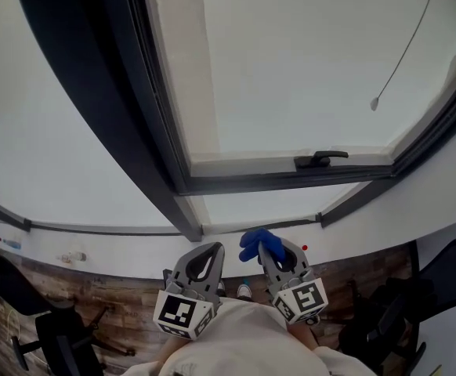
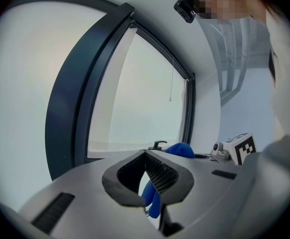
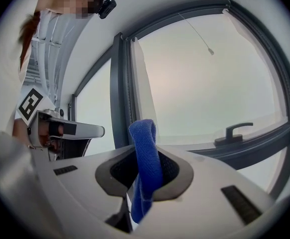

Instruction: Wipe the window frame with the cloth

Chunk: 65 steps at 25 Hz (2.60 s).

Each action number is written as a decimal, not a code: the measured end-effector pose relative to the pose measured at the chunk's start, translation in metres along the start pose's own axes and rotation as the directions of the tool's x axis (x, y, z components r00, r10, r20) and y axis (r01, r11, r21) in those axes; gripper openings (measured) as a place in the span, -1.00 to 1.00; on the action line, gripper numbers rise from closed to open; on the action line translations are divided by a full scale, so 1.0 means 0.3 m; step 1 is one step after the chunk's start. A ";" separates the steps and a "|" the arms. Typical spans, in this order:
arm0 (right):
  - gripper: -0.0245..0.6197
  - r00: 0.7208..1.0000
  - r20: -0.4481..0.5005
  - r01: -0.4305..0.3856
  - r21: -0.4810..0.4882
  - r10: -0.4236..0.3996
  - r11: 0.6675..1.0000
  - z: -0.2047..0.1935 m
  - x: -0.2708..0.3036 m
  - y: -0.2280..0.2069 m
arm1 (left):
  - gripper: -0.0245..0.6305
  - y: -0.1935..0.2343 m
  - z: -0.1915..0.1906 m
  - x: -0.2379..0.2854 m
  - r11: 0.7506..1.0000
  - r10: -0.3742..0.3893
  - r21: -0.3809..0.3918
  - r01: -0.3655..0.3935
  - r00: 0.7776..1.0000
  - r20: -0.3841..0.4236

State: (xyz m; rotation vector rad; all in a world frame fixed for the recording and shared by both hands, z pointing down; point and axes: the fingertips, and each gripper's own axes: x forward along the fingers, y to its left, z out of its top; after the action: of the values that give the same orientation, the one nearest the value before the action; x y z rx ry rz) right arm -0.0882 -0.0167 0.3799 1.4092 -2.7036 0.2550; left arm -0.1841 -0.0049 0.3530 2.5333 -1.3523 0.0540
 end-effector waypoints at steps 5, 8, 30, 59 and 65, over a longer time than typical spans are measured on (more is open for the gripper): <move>-0.74 1.000 -0.007 -0.003 0.000 0.003 1.000 -0.009 0.097 0.062 | -0.90 0.099 0.012 -0.014 1.000 -0.011 -0.004 0.011 1.000 0.006; -0.74 1.000 0.014 0.005 0.002 -0.005 1.000 0.002 0.162 0.066 | -0.90 0.147 0.011 -0.020 1.000 -0.022 -0.007 0.022 1.000 0.004; -0.74 0.990 -0.141 -0.053 -0.176 0.028 0.983 -0.049 0.942 0.045 | -0.90 0.304 0.014 -0.079 0.997 0.049 -0.056 -0.049 0.999 0.000; -0.75 0.971 -0.233 -0.007 -0.254 -0.055 0.967 -0.121 0.903 -0.017 | -0.90 0.277 0.035 -0.069 0.998 -0.027 -0.048 0.029 0.999 0.030; -0.75 0.970 -0.237 0.004 -0.246 -0.064 0.969 -0.118 0.891 -0.047 | -0.90 0.281 0.031 -0.061 0.998 -0.021 -0.056 0.023 0.999 0.027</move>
State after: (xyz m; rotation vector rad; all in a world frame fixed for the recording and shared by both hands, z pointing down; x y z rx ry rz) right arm -0.2300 -0.2335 0.4561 1.2622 -2.4147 0.0813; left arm -0.2643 -0.0370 0.3595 2.5101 -1.3169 -0.0220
